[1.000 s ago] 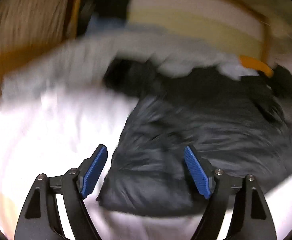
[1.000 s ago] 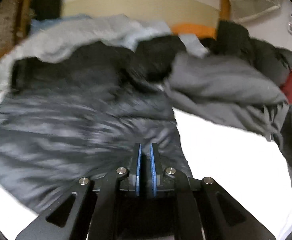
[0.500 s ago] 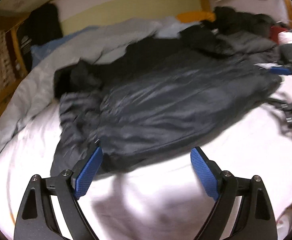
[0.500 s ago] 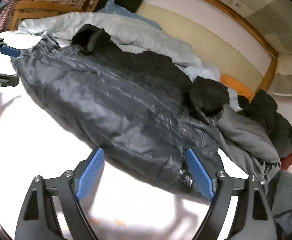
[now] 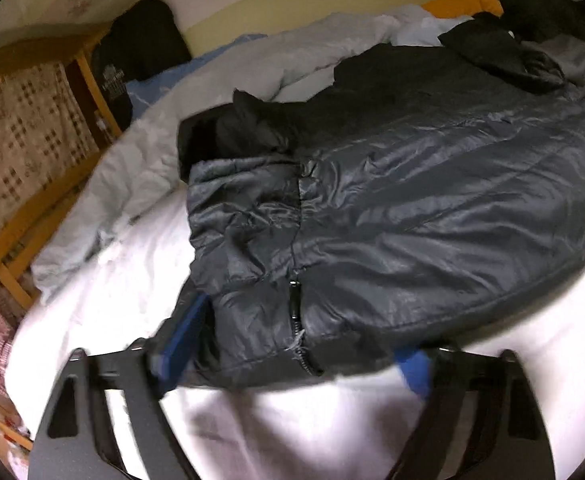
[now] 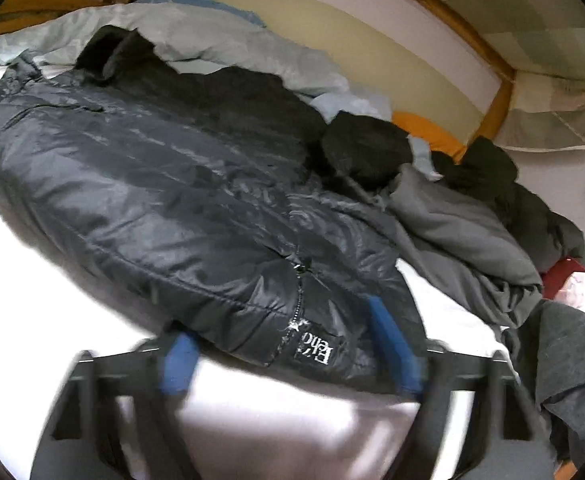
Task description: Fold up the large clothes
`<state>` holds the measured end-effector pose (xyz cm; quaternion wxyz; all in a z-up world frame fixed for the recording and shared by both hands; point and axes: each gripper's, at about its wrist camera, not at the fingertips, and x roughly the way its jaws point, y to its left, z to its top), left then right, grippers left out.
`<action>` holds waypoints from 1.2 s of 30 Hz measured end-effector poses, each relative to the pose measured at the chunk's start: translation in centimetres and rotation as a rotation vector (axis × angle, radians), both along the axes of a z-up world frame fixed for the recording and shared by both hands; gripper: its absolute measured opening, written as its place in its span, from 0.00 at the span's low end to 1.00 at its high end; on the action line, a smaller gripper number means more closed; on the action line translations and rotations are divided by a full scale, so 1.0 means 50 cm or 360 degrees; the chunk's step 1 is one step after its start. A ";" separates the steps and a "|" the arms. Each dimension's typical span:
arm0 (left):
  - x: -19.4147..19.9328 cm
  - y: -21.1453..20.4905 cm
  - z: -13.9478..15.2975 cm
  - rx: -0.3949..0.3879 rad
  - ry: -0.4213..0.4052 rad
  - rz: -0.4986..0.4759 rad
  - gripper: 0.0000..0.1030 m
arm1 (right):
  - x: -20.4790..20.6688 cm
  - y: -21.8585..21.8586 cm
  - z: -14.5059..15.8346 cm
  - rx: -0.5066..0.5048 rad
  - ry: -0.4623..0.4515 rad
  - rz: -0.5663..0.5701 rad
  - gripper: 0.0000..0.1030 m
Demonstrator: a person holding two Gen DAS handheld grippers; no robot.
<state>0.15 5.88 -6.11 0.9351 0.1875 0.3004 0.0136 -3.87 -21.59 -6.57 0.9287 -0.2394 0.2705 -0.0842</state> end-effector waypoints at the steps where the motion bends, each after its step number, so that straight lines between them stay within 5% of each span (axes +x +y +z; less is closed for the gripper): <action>1: 0.003 0.002 -0.007 0.0003 0.0012 0.0006 0.42 | 0.005 -0.001 -0.004 0.0000 0.0008 -0.0016 0.46; 5: -0.001 -0.011 -0.013 0.0043 0.0056 0.0042 0.19 | -0.006 0.007 -0.004 0.0008 -0.0012 0.0044 0.24; 8: -0.030 0.001 0.015 -0.0043 0.0100 0.0074 0.17 | -0.033 0.006 0.018 0.0108 0.0034 0.0084 0.23; 11: -0.062 0.030 0.051 -0.0182 0.0220 0.0063 0.17 | -0.078 -0.019 0.060 0.0374 0.0165 0.0138 0.23; 14: -0.097 0.042 0.066 -0.0133 0.0315 -0.0012 0.18 | -0.125 -0.025 0.075 0.0406 0.0281 0.0215 0.23; 18: -0.138 0.054 0.072 -0.0073 0.0422 -0.0101 0.23 | -0.169 -0.026 0.090 0.0375 0.0283 0.0261 0.26; 24: -0.132 0.037 0.130 -0.0046 0.0347 -0.0147 0.24 | -0.152 -0.032 0.140 0.0293 0.0248 0.0272 0.37; 26: -0.101 0.037 0.158 -0.0060 0.0325 -0.0153 0.25 | -0.129 -0.048 0.168 0.0290 0.0221 0.0277 0.57; 27: -0.084 0.041 0.169 -0.0083 0.0329 -0.0160 0.26 | -0.125 -0.052 0.180 0.0297 0.0218 0.0278 0.60; 32: 0.020 0.066 0.191 -0.0252 0.0369 -0.0148 0.34 | -0.034 -0.096 0.239 0.0460 0.0193 0.0319 0.61; 36: 0.113 0.071 0.183 -0.0353 0.0400 -0.0107 0.42 | 0.073 -0.130 0.230 0.0617 0.0258 0.0237 0.67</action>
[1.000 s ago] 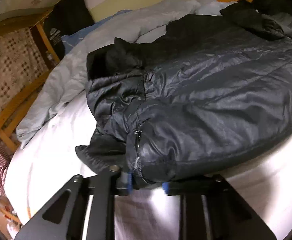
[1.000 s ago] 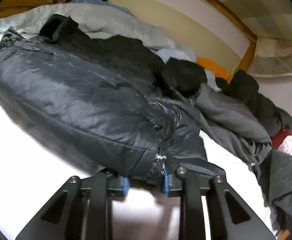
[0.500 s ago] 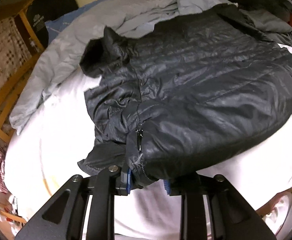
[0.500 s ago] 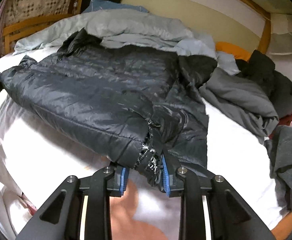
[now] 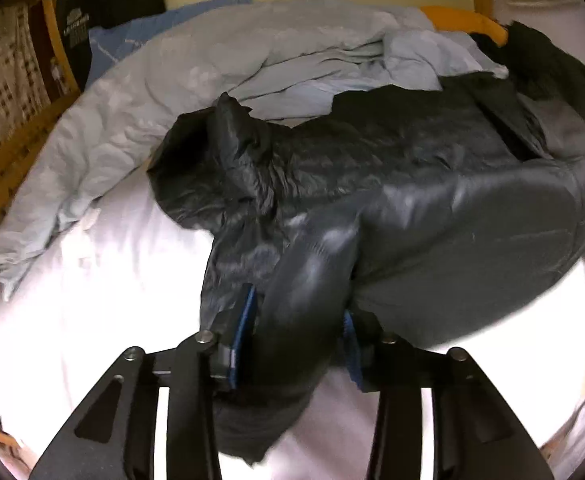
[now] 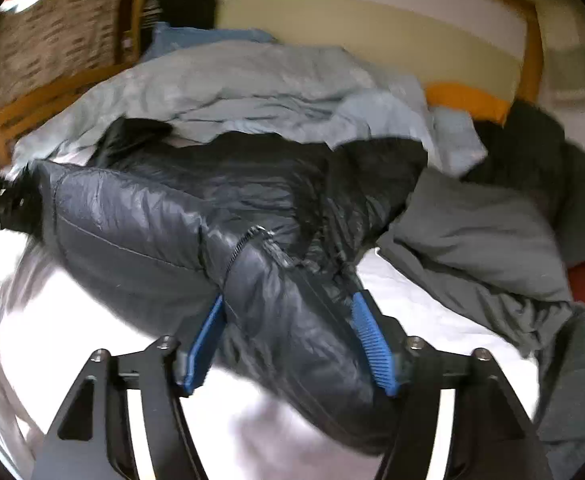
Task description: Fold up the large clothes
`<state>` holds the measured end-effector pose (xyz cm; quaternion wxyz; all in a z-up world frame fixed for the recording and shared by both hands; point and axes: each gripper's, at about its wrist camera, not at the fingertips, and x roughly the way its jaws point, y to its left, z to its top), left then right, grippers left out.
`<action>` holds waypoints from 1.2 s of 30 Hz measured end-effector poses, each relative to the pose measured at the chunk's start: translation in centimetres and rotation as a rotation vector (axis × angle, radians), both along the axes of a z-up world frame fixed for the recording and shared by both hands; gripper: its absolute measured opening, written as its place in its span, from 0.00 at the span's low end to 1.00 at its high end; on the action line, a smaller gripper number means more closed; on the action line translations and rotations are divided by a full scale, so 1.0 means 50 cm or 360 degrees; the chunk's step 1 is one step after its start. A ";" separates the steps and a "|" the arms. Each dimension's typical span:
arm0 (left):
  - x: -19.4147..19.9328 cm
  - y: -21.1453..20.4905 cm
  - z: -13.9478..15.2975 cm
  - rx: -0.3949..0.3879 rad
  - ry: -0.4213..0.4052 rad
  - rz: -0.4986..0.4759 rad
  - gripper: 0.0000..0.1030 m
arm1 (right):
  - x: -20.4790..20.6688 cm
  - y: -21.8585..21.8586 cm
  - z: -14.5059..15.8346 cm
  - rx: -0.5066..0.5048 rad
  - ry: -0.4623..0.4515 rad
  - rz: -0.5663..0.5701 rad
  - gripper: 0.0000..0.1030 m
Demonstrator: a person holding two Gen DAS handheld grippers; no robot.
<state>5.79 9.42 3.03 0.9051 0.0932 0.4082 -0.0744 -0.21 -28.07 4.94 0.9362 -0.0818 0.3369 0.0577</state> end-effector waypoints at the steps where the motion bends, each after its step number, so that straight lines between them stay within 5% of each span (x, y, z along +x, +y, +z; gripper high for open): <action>1: 0.024 0.000 -0.006 -0.0021 0.0015 0.0028 0.43 | 0.025 -0.010 -0.004 0.0025 0.0006 -0.0041 0.70; 8: 0.110 -0.005 -0.080 -0.0006 0.0078 0.0086 0.49 | 0.127 -0.052 -0.056 0.0134 -0.0020 -0.0235 0.80; 10: 0.119 -0.008 -0.106 0.0086 0.0035 0.0124 0.66 | 0.126 -0.069 -0.066 0.0159 -0.0116 -0.0320 0.91; 14: 0.109 -0.006 -0.126 0.0116 -0.0097 0.0126 0.69 | 0.104 -0.106 -0.082 0.0349 -0.0239 -0.0374 0.98; 18: 0.054 -0.006 -0.099 0.0259 -0.0290 0.0105 0.69 | 0.058 -0.116 -0.061 0.0318 -0.0466 -0.0464 0.98; 22: -0.004 0.002 -0.036 0.0151 -0.0541 0.0066 0.70 | -0.018 -0.138 -0.015 0.0572 -0.0756 -0.0451 1.00; 25: -0.029 0.008 -0.002 0.0050 -0.0697 0.0092 0.72 | -0.014 -0.125 -0.003 0.0611 -0.0633 -0.0291 0.98; 27: -0.024 0.011 0.000 0.0092 -0.0731 0.0141 0.73 | -0.008 -0.105 -0.008 0.0618 -0.0571 -0.0174 0.85; 29: -0.001 0.029 -0.016 0.0157 -0.0700 0.0229 0.65 | 0.009 -0.081 -0.022 0.0606 -0.0498 -0.0113 0.81; 33: 0.025 0.077 -0.056 -0.0007 -0.0620 0.0225 0.56 | 0.039 -0.058 -0.077 0.0519 -0.0399 -0.0143 0.66; 36: 0.034 0.068 -0.083 0.0142 -0.0562 0.0206 0.56 | 0.060 -0.061 -0.117 0.0468 -0.0345 -0.0213 0.62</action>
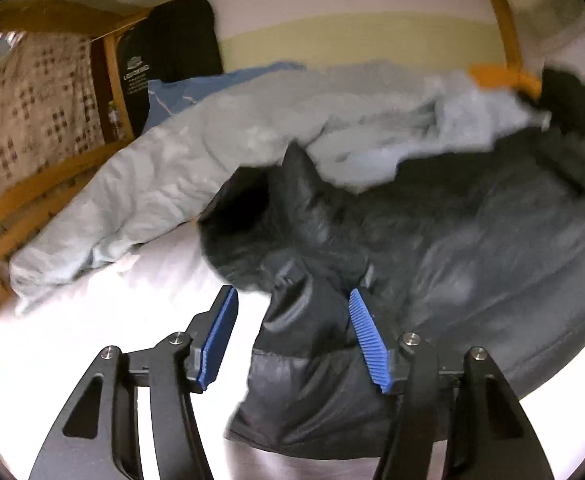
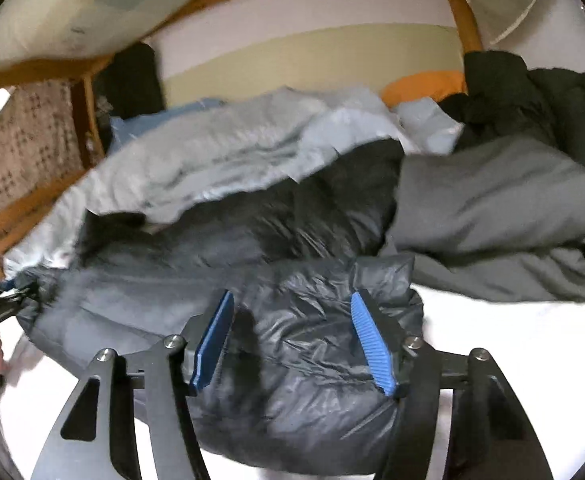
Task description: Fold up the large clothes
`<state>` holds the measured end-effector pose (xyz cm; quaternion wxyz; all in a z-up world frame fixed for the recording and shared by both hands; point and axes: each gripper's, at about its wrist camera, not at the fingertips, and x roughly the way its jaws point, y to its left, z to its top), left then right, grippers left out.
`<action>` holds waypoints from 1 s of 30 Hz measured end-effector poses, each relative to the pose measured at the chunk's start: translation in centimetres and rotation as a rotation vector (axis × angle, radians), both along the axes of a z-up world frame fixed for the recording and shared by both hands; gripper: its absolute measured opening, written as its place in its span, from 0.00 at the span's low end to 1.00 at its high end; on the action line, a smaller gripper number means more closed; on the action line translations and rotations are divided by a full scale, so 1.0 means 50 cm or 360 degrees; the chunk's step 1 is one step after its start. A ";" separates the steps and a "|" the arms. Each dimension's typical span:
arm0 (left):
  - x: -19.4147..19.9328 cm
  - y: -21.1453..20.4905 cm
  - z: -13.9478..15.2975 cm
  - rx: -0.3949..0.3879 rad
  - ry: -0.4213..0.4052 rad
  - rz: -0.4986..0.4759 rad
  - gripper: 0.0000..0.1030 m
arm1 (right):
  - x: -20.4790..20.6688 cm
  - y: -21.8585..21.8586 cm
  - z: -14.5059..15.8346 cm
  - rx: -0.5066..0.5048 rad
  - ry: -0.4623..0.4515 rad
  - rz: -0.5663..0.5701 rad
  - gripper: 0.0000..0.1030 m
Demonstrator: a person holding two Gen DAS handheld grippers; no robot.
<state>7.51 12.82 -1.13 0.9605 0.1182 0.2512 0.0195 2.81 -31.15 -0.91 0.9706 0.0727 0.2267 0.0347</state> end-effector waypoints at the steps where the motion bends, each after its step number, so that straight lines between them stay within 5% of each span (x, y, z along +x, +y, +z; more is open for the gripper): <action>1: 0.011 0.002 -0.006 0.0055 0.0034 0.0061 0.55 | 0.009 -0.003 -0.008 0.0017 0.0033 0.0005 0.62; 7: -0.007 0.022 0.010 -0.0014 -0.0052 0.0084 0.55 | 0.087 0.005 -0.051 -0.0019 0.0312 0.0006 0.62; 11: -0.078 0.025 0.047 -0.0125 -0.0231 0.0065 0.57 | 0.093 0.011 -0.055 -0.0054 0.0331 -0.0009 0.62; 13: -0.094 0.026 0.071 -0.0204 -0.0279 0.0049 0.69 | 0.096 0.015 -0.058 -0.0077 0.0348 -0.0014 0.63; 15: -0.088 0.022 0.100 -0.0240 -0.0306 0.0057 0.70 | 0.097 0.017 -0.059 -0.0081 0.0360 -0.0017 0.63; 21: -0.051 -0.008 0.134 -0.0228 -0.0272 0.0048 0.78 | 0.096 0.015 -0.059 -0.0082 0.0388 -0.0005 0.67; 27: -0.030 -0.043 0.095 -0.0170 -0.0229 0.0105 0.98 | 0.098 0.031 -0.060 -0.0175 0.0399 -0.0046 0.72; 30: -0.014 -0.065 0.072 -0.0107 -0.0174 0.0094 0.98 | 0.100 0.033 -0.060 -0.0193 0.0411 -0.0048 0.74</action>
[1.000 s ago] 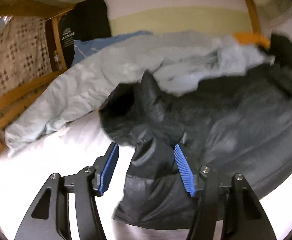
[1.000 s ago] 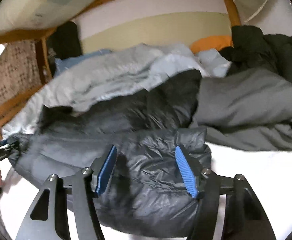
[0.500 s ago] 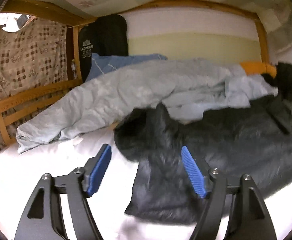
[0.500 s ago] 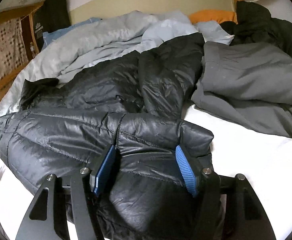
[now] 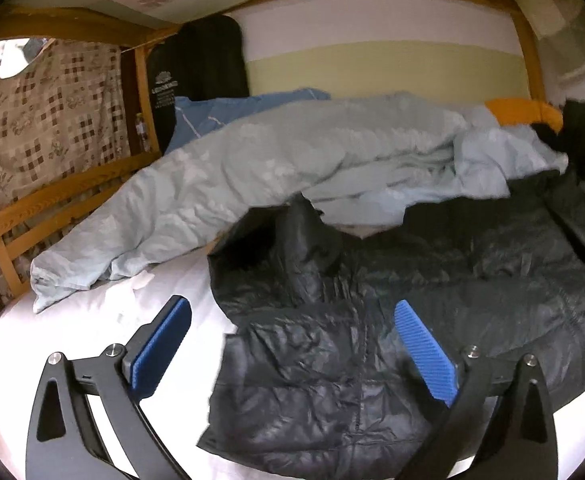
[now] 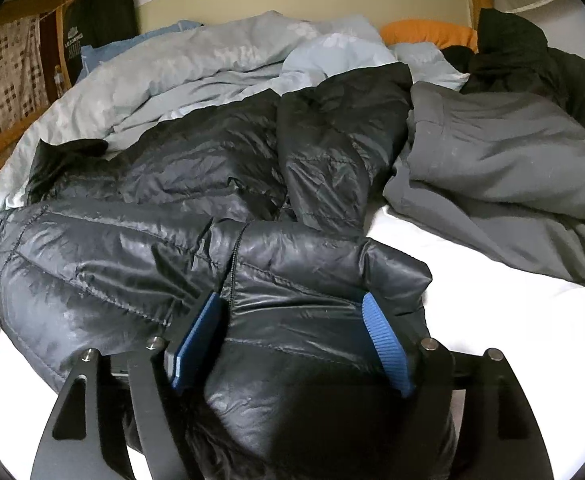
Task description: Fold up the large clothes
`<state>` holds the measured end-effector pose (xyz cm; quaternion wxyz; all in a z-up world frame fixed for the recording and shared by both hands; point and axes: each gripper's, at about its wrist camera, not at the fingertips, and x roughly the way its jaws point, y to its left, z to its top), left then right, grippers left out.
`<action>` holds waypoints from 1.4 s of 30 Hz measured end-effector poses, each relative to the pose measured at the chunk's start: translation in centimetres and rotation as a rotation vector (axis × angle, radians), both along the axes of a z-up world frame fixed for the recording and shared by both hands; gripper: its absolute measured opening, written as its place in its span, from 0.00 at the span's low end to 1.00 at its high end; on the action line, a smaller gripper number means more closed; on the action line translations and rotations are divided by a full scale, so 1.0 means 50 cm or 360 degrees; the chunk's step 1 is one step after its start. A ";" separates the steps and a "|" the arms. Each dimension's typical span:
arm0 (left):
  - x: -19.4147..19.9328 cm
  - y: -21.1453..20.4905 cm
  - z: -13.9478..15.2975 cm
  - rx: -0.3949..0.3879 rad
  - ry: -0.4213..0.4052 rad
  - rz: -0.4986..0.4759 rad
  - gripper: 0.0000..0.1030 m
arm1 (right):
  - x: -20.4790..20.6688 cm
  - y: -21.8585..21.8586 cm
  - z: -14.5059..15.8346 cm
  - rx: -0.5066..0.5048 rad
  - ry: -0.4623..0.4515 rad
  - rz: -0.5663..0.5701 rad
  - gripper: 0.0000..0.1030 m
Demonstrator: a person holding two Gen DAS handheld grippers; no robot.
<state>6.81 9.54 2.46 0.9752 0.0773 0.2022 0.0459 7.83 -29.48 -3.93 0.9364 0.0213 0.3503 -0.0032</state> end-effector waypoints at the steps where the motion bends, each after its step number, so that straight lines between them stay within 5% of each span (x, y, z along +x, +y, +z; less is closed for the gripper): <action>1: 0.001 -0.007 -0.007 0.0028 0.0006 -0.0015 0.99 | 0.001 0.000 0.000 0.0001 0.0003 0.0001 0.74; 8: 0.058 -0.023 -0.096 0.0144 0.0196 0.0036 0.99 | 0.000 -0.003 -0.004 0.0006 -0.0002 -0.0023 0.79; 12: 0.040 -0.007 -0.085 0.0144 0.0039 0.0243 0.99 | 0.000 -0.004 -0.004 0.0001 -0.0002 -0.0023 0.80; 24: 0.041 0.061 -0.087 -0.0161 0.0065 0.0228 0.99 | 0.002 0.004 -0.005 -0.0058 0.0024 -0.0048 0.84; 28: 0.026 0.076 -0.082 -0.0183 -0.0009 0.0379 0.99 | 0.003 0.008 -0.005 -0.0086 0.0027 -0.0061 0.84; 34: 0.019 0.082 -0.081 -0.0232 -0.0022 0.0279 0.99 | -0.011 0.000 0.003 -0.0062 -0.0025 -0.0083 0.84; 36: 0.022 0.096 -0.085 -0.0323 0.0045 0.0192 0.99 | -0.021 -0.018 0.015 -0.0065 -0.0048 -0.0081 0.85; 39: 0.045 0.143 -0.117 -0.0626 0.0276 0.0046 0.99 | -0.041 -0.059 0.032 -0.0020 -0.0062 -0.0095 0.88; 42: 0.021 0.185 -0.118 -0.0779 0.0230 0.0064 0.99 | -0.063 -0.092 0.034 0.0209 -0.0050 -0.0055 0.88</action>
